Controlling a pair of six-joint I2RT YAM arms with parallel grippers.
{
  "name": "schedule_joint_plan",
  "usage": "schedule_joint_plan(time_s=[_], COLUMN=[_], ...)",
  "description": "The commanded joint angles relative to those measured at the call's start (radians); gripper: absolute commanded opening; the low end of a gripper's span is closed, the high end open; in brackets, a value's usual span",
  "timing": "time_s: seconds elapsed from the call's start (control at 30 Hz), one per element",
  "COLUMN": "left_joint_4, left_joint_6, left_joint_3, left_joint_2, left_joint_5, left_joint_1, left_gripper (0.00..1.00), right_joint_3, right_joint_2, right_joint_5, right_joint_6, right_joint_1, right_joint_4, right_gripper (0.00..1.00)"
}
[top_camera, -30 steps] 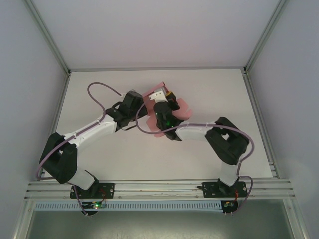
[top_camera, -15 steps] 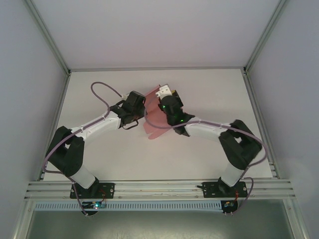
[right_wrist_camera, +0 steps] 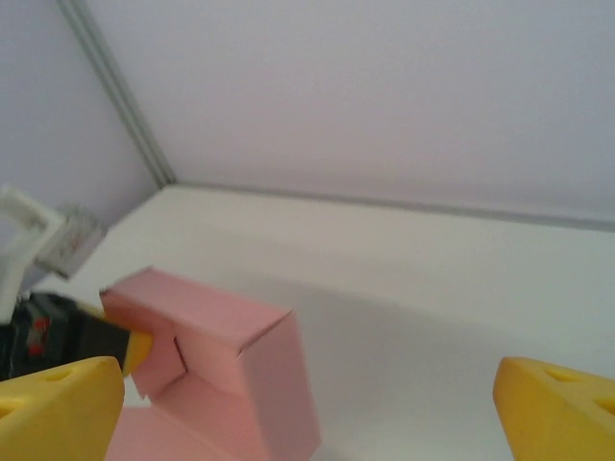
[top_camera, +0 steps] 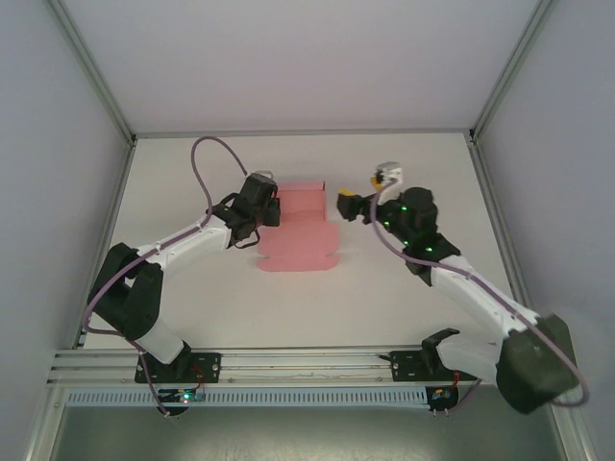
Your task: Assemble paper box
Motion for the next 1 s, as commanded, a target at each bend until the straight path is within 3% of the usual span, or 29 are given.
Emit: schedule_joint_plan(time_s=[0.0,0.2,0.33,0.43,0.53,0.67,0.77,0.9,0.97], left_joint_4=[0.101,0.089,-0.266,-0.521,-0.656,-0.646,-0.563,-0.285,-0.209], left_joint_6=[0.296,0.7,1.126,1.377,1.56,1.712,1.872,2.084,2.168], left_joint_3=[-0.013,-0.011,0.142,0.285,0.399,0.462,0.42,0.302,0.288], left_joint_2=[-0.046,-0.082,-0.044,0.02,0.081,0.146,0.182,0.257,0.299], left_joint_5=[0.127,0.278,0.45,0.497,0.444,0.332,0.259,0.079,0.046], left_joint_1=[0.011,0.014,0.014,0.013,0.012,-0.02,-0.066,-0.14,-0.153], left_gripper=[0.0,0.0,0.0,0.0,0.03,0.06,0.06,0.04,0.02], right_joint_3=[-0.056,-0.09,-0.083,-0.083,-0.088,-0.094,-0.097,-0.116,-0.125], right_joint_2=[-0.075,-0.16,-0.191,-0.209,-0.227,-0.259,-0.296,-0.356,-0.38], right_joint_5=[-0.06,-0.164,-0.185,-0.176,-0.162,-0.135,-0.085,-0.039,-0.038], right_joint_6=[0.112,0.143,0.118,0.093,0.08,0.07,0.058,0.049,0.043], right_joint_1=[-0.066,-0.15,-0.164,-0.167,-0.172,-0.177,-0.185,-0.199,-0.203], right_joint_4=[-0.009,-0.089,-0.174,-0.229,-0.272,-0.32,-0.363,-0.394,-0.396], right_gripper=[0.98,0.98,0.98,0.98,0.98,0.98,0.98,0.98,0.98])
